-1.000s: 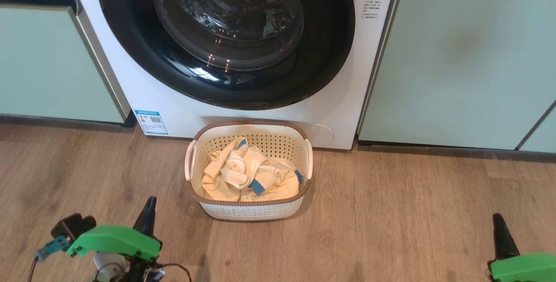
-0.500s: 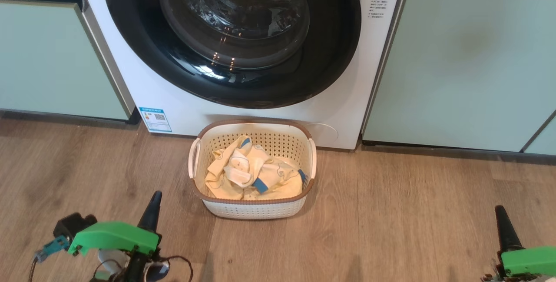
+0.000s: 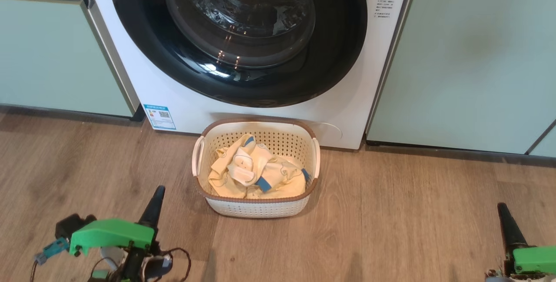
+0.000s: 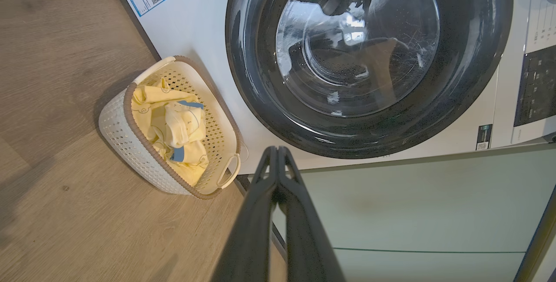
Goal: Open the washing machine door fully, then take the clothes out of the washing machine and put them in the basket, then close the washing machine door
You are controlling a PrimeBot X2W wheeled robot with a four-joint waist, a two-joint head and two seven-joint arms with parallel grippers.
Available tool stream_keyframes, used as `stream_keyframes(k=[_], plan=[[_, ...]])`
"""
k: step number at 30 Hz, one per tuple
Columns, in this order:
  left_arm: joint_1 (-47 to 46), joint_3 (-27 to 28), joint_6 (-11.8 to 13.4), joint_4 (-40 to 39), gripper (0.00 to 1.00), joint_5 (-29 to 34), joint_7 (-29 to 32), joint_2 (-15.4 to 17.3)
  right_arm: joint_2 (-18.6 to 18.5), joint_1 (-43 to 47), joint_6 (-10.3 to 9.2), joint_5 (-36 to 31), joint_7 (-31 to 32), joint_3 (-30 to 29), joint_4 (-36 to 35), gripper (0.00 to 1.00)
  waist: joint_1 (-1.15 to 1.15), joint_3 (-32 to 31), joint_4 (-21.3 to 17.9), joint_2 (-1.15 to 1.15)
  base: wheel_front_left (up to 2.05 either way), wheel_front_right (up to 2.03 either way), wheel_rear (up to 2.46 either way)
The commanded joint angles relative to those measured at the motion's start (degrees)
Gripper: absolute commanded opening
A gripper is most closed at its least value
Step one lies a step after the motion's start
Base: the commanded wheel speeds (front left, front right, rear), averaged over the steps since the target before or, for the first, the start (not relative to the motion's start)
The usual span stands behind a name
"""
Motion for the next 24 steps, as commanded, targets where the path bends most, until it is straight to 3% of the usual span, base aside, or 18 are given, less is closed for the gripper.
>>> stream_keyframes(k=[1, 24], plan=[[-1.8, 1.7, -0.1, -2.5, 0.00, -1.9, 0.5, 0.4, -0.1, -3.6, 0.15, 2.1, 0.8, 0.4, -2.6, 0.00, 0.00, 0.0, 0.1, 0.00, 0.00, 0.00, 0.00], [-1.4, 2.9, -0.1, -5.9, 0.00, -14.0, 4.2, -1.3, -0.1, -4.3, 0.18, 15.5, 4.5, -0.8, -4.6, 0.00, 0.00, 0.4, 1.4, 0.00, 0.00, 0.00, 0.00]])
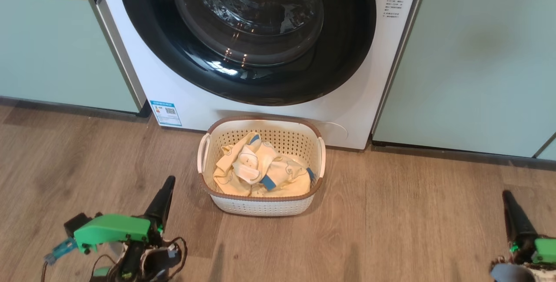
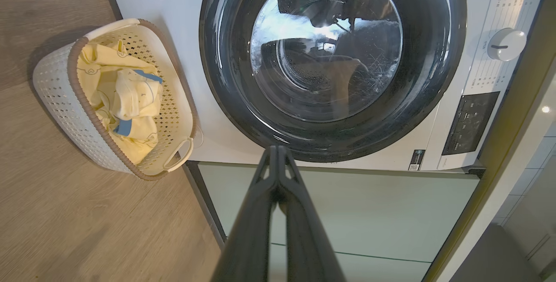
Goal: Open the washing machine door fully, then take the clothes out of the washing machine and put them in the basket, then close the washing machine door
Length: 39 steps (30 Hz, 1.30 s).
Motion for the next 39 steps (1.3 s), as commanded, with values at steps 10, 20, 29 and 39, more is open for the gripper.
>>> stream_keyframes(k=[10, 20, 29, 39], plan=[[-1.4, 2.8, -0.1, -3.4, 0.00, -5.2, 1.9, -0.2, -0.1, -3.7, 0.19, 5.8, 1.8, 0.4, -3.2, 0.00, 0.00, 0.1, 0.5, 0.00, 0.00, 0.00, 0.00], [-1.4, 2.7, -0.1, -3.4, 0.00, -5.2, 1.9, -0.2, -0.1, -3.7, 0.19, 5.8, 1.8, 0.4, -3.2, 0.00, 0.00, 0.1, 0.5, 0.00, 0.00, 0.00, 0.00], [-1.4, 2.7, -0.1, -3.4, 0.00, -5.2, 1.9, -0.2, -0.1, -3.7, 0.19, 5.8, 1.8, 0.4, -3.2, 0.00, 0.00, 0.1, 0.5, 0.00, 0.00, 0.00, 0.00], [-1.4, 2.7, -0.1, -3.4, 0.00, -5.2, 1.9, -0.2, -0.1, -3.7, 0.19, 5.8, 1.8, 0.4, -3.2, 0.00, 0.00, 0.1, 0.5, 0.00, 0.00, 0.00, 0.00]])
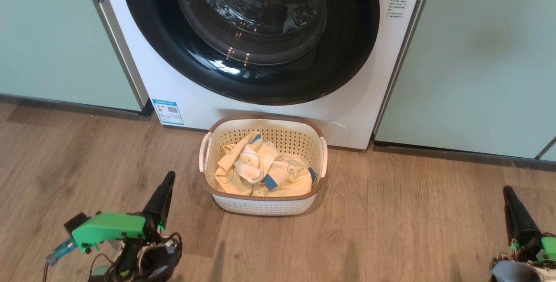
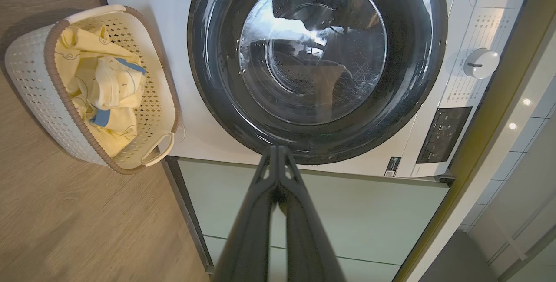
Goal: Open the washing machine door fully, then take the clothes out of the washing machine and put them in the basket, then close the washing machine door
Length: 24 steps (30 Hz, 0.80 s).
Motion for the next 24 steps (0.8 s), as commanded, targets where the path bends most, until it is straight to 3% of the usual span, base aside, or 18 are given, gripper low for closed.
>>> stream_keyframes(k=[1, 24], plan=[[-1.4, 1.9, -0.1, -2.0, 0.00, -0.3, 0.4, 0.4, -0.1, -3.3, 0.19, 0.4, 0.3, 0.9, -2.2, 0.00, 0.00, 0.0, 0.0, 0.00, 0.00, 0.00, 0.00], [-1.4, 1.9, -0.1, -2.0, 0.00, -0.3, 0.4, 0.4, -0.1, -3.3, 0.19, 0.4, 0.3, 0.9, -2.2, 0.00, 0.00, 0.0, 0.0, 0.00, 0.00, 0.00, 0.00]])
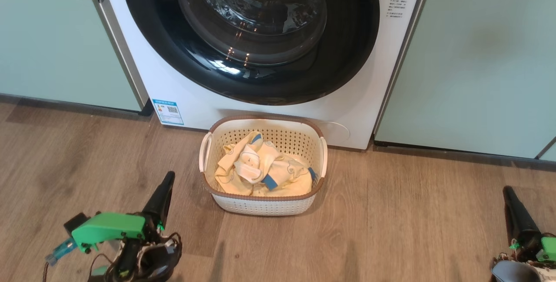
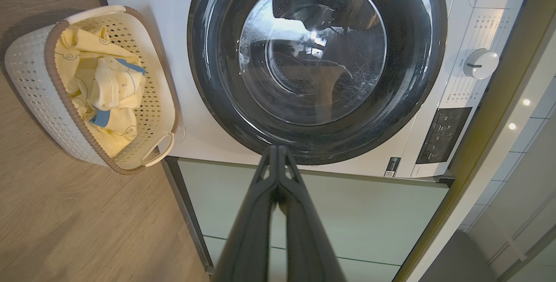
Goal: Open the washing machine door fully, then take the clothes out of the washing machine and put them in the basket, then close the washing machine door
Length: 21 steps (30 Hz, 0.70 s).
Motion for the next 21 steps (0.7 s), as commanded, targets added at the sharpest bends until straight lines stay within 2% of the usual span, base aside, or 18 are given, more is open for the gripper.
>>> stream_keyframes(k=[1, 21], plan=[[-1.4, 1.8, -0.1, -2.0, 0.00, -0.3, 0.4, 0.4, -0.1, -3.3, 0.19, 0.4, 0.3, 0.9, -2.2, 0.00, 0.00, 0.0, 0.0, 0.00, 0.00, 0.00, 0.00], [-1.4, 1.8, -0.1, -2.0, 0.00, -0.3, 0.4, 0.4, -0.1, -3.3, 0.19, 0.4, 0.3, 0.9, -2.2, 0.00, 0.00, 0.0, 0.0, 0.00, 0.00, 0.00, 0.00]])
